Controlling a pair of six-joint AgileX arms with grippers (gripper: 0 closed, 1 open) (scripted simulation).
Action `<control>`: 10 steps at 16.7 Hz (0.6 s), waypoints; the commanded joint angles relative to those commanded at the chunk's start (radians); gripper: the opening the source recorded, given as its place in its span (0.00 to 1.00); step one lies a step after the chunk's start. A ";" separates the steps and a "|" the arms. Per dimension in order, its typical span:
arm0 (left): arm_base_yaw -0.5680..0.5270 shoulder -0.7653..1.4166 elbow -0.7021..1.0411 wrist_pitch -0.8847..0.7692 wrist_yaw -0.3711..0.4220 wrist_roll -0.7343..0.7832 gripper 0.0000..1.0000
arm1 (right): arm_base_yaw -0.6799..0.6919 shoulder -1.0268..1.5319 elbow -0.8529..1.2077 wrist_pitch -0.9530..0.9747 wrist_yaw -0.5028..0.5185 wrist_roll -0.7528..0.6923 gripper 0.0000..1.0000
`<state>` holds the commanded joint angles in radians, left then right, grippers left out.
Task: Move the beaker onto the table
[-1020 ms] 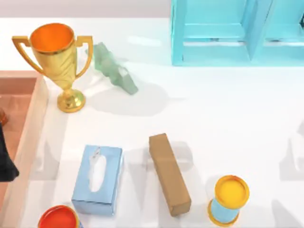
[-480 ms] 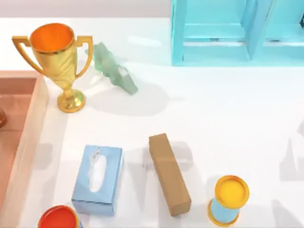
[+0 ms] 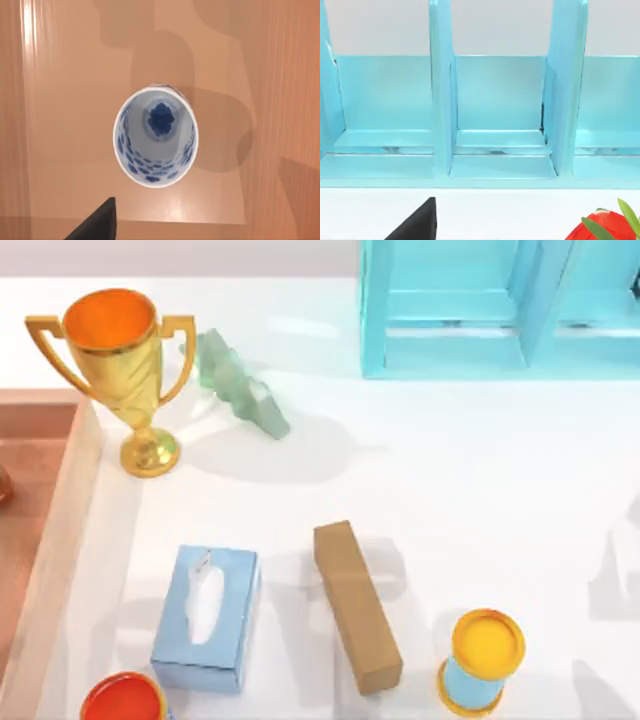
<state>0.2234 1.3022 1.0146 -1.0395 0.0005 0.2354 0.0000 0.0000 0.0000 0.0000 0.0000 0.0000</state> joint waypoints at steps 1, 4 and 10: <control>0.011 0.062 0.055 -0.052 0.000 0.013 1.00 | 0.000 0.000 0.000 0.000 0.000 0.000 1.00; 0.038 0.204 0.188 -0.169 -0.001 0.042 1.00 | 0.000 0.000 0.000 0.000 0.000 0.000 1.00; 0.051 0.274 0.255 -0.223 -0.002 0.057 1.00 | 0.000 0.000 0.000 0.000 0.000 0.000 1.00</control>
<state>0.2746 1.5762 1.2699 -1.2620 -0.0012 0.2921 0.0000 0.0000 0.0000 0.0000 0.0000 0.0000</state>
